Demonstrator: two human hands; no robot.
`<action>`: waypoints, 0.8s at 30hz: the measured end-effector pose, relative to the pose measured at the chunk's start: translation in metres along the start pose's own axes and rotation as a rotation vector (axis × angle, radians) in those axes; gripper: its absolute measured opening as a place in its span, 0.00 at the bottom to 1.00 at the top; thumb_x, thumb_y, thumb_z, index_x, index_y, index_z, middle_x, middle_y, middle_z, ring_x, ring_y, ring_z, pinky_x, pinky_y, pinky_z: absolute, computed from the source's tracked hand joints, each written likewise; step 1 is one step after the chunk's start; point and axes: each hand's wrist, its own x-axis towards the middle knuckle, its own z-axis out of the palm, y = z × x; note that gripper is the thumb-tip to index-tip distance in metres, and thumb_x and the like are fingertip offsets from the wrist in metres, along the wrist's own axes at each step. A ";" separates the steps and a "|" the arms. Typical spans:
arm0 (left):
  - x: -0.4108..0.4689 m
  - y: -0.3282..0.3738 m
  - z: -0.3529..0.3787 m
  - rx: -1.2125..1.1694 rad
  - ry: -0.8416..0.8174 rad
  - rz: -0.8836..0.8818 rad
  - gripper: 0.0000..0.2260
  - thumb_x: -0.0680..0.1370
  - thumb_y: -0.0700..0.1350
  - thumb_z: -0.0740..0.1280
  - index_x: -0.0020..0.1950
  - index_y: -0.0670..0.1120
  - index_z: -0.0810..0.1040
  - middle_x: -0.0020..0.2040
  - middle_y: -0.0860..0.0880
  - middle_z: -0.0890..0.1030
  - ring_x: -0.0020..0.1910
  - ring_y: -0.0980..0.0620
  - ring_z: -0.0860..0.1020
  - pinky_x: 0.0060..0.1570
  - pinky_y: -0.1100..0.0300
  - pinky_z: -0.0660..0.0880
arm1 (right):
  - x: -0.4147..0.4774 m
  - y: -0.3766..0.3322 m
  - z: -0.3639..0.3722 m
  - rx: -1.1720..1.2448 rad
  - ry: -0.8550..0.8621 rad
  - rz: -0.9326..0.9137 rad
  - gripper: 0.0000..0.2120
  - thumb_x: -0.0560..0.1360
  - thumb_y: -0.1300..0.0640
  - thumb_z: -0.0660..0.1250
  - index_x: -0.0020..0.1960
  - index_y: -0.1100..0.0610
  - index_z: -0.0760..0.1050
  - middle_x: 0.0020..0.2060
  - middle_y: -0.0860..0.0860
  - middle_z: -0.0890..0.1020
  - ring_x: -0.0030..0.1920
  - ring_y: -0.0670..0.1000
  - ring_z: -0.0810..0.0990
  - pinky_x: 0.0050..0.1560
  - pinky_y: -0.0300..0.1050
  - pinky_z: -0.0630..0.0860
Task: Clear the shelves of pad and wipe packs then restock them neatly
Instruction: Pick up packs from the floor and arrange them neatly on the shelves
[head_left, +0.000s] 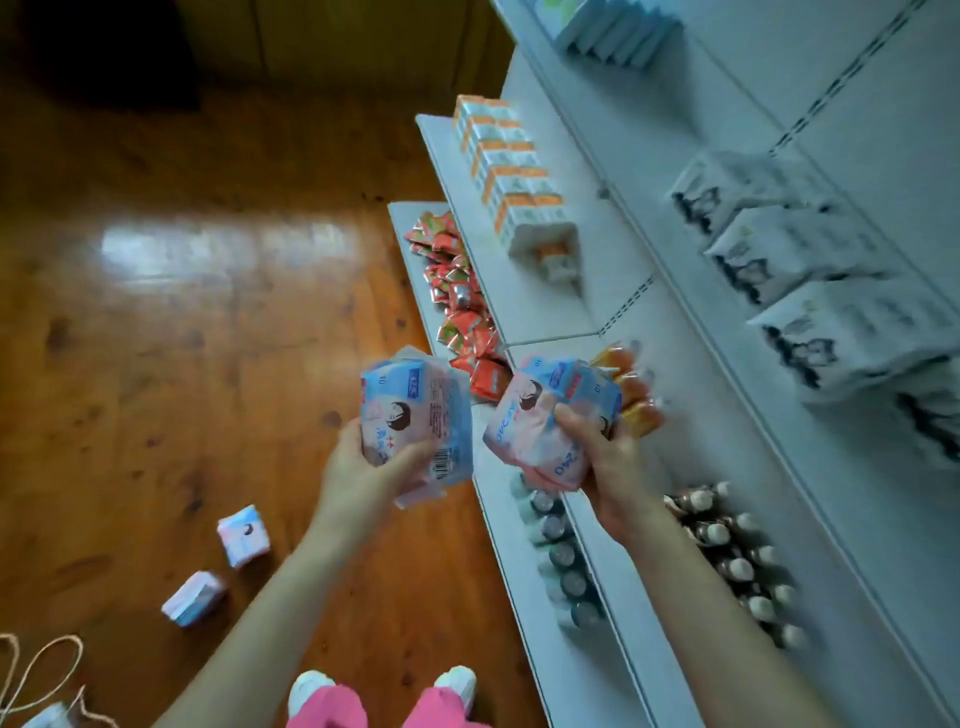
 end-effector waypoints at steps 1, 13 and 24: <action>-0.004 0.009 0.021 0.003 -0.046 0.018 0.27 0.63 0.43 0.77 0.58 0.39 0.72 0.49 0.41 0.81 0.37 0.52 0.82 0.28 0.63 0.77 | -0.007 -0.014 -0.020 0.015 0.030 -0.040 0.16 0.64 0.59 0.74 0.51 0.55 0.78 0.45 0.52 0.84 0.46 0.52 0.83 0.52 0.54 0.78; -0.073 0.062 0.256 0.194 -0.666 0.162 0.28 0.60 0.55 0.70 0.57 0.47 0.75 0.47 0.46 0.84 0.42 0.49 0.84 0.37 0.54 0.81 | -0.112 -0.109 -0.235 0.140 0.450 -0.378 0.28 0.53 0.47 0.80 0.51 0.53 0.79 0.49 0.54 0.84 0.53 0.59 0.81 0.52 0.66 0.75; -0.084 0.030 0.382 0.395 -0.872 -0.034 0.07 0.76 0.44 0.68 0.49 0.42 0.73 0.34 0.49 0.81 0.26 0.58 0.79 0.26 0.67 0.74 | -0.170 -0.108 -0.314 0.478 0.539 -0.428 0.39 0.42 0.42 0.83 0.51 0.55 0.81 0.46 0.51 0.85 0.46 0.51 0.84 0.32 0.48 0.79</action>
